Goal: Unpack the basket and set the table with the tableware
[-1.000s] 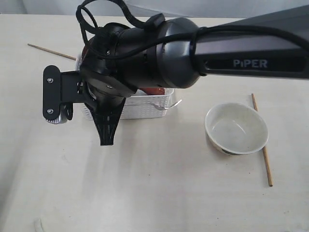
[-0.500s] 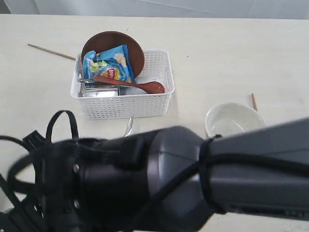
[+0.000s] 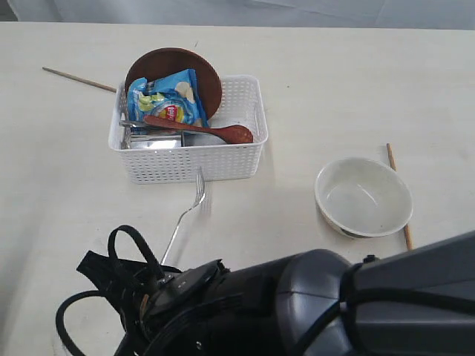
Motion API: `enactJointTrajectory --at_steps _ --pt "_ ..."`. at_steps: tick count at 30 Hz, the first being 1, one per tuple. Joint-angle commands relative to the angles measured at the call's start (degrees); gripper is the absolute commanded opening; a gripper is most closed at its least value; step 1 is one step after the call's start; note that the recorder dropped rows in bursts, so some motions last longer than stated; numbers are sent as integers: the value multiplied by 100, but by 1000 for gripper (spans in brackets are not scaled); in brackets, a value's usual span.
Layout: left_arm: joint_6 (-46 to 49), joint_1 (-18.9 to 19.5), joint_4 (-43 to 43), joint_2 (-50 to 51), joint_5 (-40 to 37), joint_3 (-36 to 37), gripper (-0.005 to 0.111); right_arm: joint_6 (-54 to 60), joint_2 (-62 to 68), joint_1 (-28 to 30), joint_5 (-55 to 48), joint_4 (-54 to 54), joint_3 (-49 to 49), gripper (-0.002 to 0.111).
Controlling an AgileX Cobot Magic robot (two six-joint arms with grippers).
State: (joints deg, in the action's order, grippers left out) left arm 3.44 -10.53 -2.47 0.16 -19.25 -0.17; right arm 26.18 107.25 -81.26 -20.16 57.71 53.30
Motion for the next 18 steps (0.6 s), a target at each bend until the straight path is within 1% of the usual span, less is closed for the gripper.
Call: enactJointTrajectory --at_steps 1,8,9,10,12,16,17,18 --pt "-26 37 -25 -16 38 17 1 38 -36 11 93 291 -59 0" --pt "-26 37 -25 -16 38 17 1 38 -36 11 -84 267 -59 0" --pt "-26 37 -25 -16 38 17 1 16 -36 11 -142 226 -59 1" --pt "-26 37 -25 -16 38 17 1 1 -36 11 -186 180 -59 4" --pt "-26 37 -25 -16 38 17 1 1 -36 11 -289 109 -59 16" --pt "-26 37 -25 -16 38 17 1 1 -58 -33 -357 73 -59 46" --pt "-26 37 -25 -16 38 17 1 -81 -84 -69 -395 73 -59 51" --pt "-26 37 -25 -16 38 17 1 -224 -110 -94 -424 73 -59 54"
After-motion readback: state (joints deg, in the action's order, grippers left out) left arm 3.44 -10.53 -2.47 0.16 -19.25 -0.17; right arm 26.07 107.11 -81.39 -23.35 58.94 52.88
